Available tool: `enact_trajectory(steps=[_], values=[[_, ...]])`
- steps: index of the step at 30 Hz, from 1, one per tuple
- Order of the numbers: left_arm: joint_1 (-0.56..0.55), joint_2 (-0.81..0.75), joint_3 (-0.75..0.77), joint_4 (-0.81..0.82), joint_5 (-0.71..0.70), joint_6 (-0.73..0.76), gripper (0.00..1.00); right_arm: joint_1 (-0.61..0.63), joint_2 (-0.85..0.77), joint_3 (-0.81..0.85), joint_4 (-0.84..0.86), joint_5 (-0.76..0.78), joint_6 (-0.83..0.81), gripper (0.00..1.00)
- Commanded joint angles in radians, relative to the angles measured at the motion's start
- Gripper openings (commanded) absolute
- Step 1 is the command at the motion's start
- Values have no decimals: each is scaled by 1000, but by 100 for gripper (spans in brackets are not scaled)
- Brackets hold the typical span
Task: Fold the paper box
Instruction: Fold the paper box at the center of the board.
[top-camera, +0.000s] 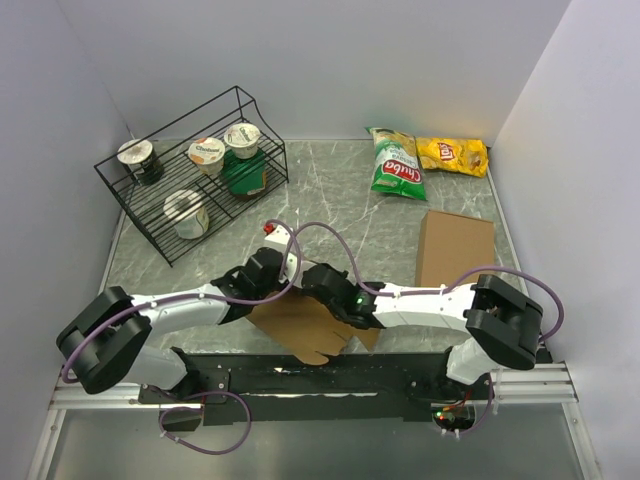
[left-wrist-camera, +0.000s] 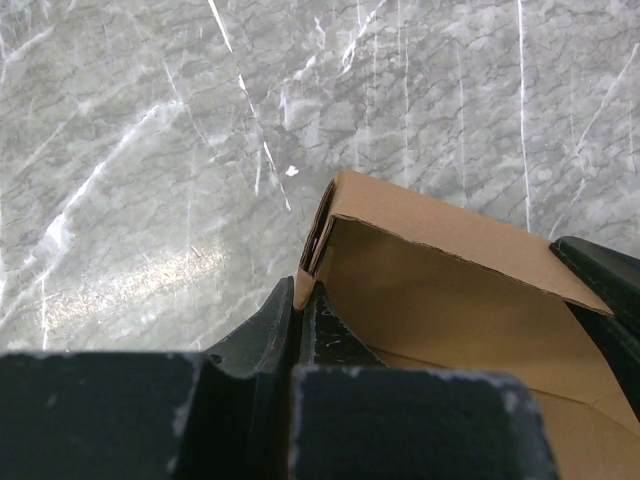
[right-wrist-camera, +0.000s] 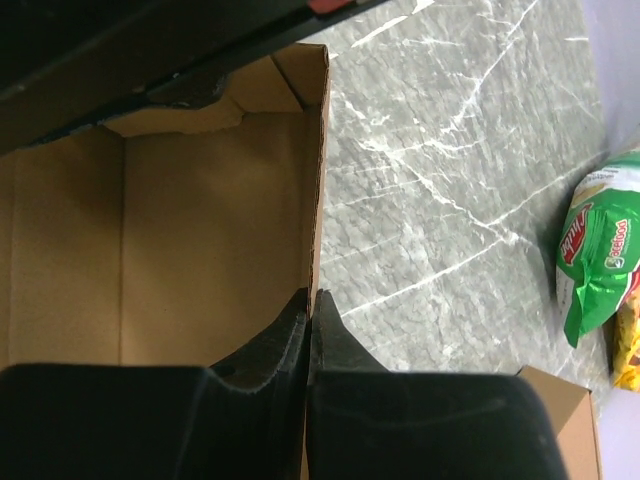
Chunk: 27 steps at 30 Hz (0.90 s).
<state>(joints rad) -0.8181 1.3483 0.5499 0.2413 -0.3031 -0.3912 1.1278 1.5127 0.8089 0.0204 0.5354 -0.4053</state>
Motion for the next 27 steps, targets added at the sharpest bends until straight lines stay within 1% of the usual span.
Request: enact_trajectory(steps=[1,4,5,8,9,11,12,14,15,16,25,26,27], values=[[-19,25,21,-18,-166,-23,1,20,-17,-17,-24,43,-3,0],[-21,6,-5,19,-128,-55,1,18,-26,-28,-23,43,-4,0],[-21,2,-19,50,-119,-66,1,20,-29,-31,1,41,-7,0],[-19,3,-30,79,-90,-81,17,18,-36,-36,6,38,-23,0],[-21,6,-30,81,-84,-83,25,18,-37,-37,6,40,-26,0],[-21,12,-31,84,-71,-92,31,20,-39,-36,7,40,-26,0],[-21,12,-34,95,-65,-97,41,20,-39,-34,9,41,-24,0],[-21,9,-47,105,-53,-106,46,18,-36,-33,7,43,-18,0],[-19,6,-50,116,-50,-109,51,18,-32,-33,0,46,-15,0],[-21,2,-53,122,-45,-112,55,20,-31,-28,-5,47,-12,0],[-19,-26,-88,167,-25,-135,75,17,-39,-33,-16,63,-1,0],[-19,-29,-93,173,-24,-135,80,18,-40,-33,-16,61,-1,0],[-19,-40,-99,180,-24,-135,83,17,-40,-30,-16,61,-1,0]])
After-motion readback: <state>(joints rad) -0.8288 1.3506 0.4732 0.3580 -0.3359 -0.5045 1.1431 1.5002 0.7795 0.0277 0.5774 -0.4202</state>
